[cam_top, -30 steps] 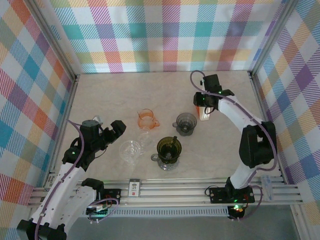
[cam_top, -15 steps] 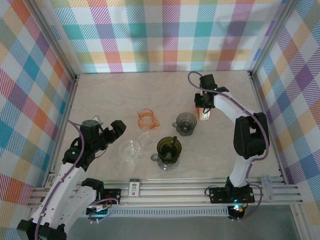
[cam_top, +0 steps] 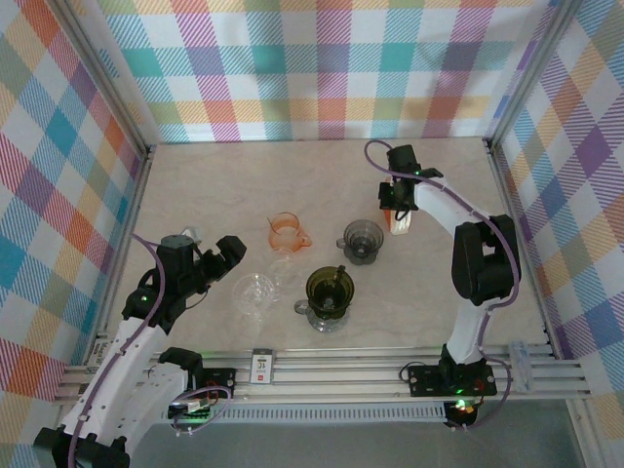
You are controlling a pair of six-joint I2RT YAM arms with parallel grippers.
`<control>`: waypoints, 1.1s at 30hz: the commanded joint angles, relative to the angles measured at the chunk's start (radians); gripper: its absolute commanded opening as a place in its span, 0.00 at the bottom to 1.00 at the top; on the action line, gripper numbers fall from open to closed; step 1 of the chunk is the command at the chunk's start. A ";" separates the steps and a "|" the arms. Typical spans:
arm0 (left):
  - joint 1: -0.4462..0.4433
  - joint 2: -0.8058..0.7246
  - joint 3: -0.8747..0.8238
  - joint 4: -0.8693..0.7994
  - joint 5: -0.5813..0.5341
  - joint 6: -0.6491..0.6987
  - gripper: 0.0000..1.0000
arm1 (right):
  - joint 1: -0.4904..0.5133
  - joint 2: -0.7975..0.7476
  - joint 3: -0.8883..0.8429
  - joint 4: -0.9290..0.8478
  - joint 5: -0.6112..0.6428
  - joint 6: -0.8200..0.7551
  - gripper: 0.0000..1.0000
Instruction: Place the coffee filter in the dripper
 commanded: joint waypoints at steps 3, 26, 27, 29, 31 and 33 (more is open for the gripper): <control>-0.007 -0.003 -0.020 0.015 0.003 -0.002 1.00 | -0.003 -0.005 0.029 -0.005 0.012 0.010 0.24; -0.007 0.003 -0.026 0.024 0.008 -0.002 1.00 | -0.003 -0.029 0.035 0.003 0.024 0.018 0.29; -0.007 0.004 -0.026 0.025 0.008 -0.003 1.00 | -0.002 -0.032 0.033 0.007 0.024 0.019 0.28; -0.007 0.005 -0.026 0.025 0.008 -0.004 1.00 | -0.002 -0.037 0.033 0.009 0.022 0.019 0.27; -0.007 0.005 -0.026 0.025 0.008 -0.004 1.00 | -0.002 -0.040 0.034 0.009 0.024 0.019 0.25; -0.008 0.006 -0.028 0.025 0.008 -0.005 1.00 | -0.003 -0.039 0.034 0.010 0.024 0.019 0.24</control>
